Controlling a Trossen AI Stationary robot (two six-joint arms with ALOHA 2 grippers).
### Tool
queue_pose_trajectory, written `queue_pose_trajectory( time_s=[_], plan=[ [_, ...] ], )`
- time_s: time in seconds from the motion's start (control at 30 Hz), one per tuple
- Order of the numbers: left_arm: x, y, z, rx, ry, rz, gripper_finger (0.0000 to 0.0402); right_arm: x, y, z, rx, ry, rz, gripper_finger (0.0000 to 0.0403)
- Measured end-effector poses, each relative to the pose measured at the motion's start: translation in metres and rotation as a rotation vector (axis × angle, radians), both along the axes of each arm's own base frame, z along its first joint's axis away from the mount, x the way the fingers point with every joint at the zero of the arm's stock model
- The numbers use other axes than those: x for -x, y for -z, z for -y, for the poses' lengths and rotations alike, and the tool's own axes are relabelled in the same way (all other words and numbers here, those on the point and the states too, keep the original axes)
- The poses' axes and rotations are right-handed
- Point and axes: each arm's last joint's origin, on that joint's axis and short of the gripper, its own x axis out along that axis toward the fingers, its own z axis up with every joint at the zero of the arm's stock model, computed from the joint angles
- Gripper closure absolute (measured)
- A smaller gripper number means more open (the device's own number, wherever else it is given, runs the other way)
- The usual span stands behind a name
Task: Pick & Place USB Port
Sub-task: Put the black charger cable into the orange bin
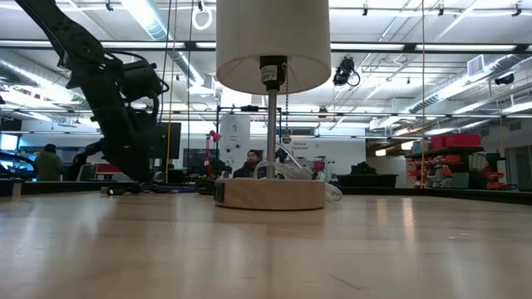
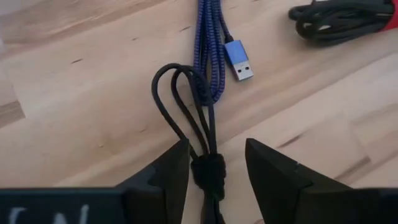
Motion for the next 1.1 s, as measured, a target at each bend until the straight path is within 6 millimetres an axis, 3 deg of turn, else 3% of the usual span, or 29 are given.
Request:
queue_pose_trajectory(
  time_s=[0.47, 0.57, 0.73, 0.93, 1.1],
  plan=[
    [-0.006, 0.028, -0.005, 0.089, -0.001, -0.12, 0.0246, 0.0, 0.0, 0.0, 0.0, 0.0, 0.001, 0.0271],
    [-0.007, 0.028, -0.006, 0.074, 0.023, -0.122, 0.0274, 0.0, 0.0, 0.0, 0.0, 0.0, 0.0, 0.0271],
    [-0.006, 0.024, -0.005, 0.043, 0.061, -0.113, 0.0377, 0.0, 0.0, 0.0, 0.004, 0.0, -0.002, 0.0271],
    [-0.006, 0.022, 0.001, 0.089, 0.117, -0.104, 0.0377, 0.0, 0.001, 0.0, 0.01, -0.001, -0.008, 0.0271],
    [-0.002, 0.008, 0.026, 0.121, 0.223, -0.161, 0.0377, 0.0, 0.002, 0.0, 0.038, -0.007, -0.014, 0.0271]
  ],
)
